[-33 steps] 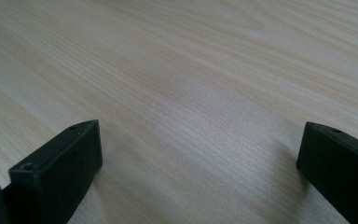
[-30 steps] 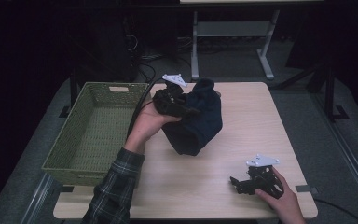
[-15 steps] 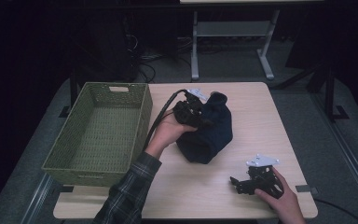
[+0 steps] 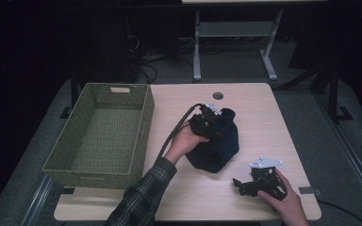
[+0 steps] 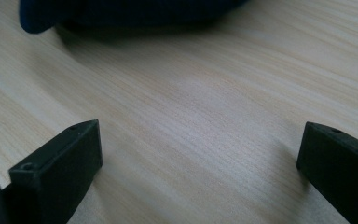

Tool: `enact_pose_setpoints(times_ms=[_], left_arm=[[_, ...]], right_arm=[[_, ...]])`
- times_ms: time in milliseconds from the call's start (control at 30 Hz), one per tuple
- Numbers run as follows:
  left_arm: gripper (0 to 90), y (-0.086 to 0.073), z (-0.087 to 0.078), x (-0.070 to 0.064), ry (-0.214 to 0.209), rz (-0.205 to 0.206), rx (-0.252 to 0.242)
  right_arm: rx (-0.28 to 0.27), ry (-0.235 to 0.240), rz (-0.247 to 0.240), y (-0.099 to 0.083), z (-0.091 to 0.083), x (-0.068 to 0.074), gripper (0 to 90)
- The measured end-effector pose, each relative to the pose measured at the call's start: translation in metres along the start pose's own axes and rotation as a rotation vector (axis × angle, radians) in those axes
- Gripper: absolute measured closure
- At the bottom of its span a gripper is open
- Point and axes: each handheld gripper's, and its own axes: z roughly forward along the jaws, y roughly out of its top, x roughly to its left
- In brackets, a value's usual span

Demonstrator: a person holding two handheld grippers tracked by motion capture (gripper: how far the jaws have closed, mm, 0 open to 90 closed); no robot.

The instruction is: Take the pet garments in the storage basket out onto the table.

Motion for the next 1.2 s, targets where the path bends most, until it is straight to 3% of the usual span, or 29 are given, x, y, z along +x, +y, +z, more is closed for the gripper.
enact_pose_setpoints(times_ms=[333,600,933,1067,1200], left_arm=[[66.4,-0.006,0.03,0.0,0.051,0.022,0.081],[63.9,-0.008,0.037,0.0,0.062,0.027,0.087],[34.9,-0.006,0.02,0.003,0.087,0.046,0.031],[22.7,-0.005,0.01,0.003,0.1,0.038,-0.008],[16.1,-0.005,0.003,0.004,0.099,0.025,-0.03]], right_arm=[[0.001,0.001,0.002,0.0,0.0,0.0,0.0],[0.001,0.001,0.0,0.0,0.0,0.0,0.0],[0.002,0.001,0.003,0.0,0.0,0.0,0.0],[0.0,-0.001,-0.003,0.0,0.0,0.0,0.0],[-0.001,-0.001,-0.002,0.0,0.0,0.0,0.0]])
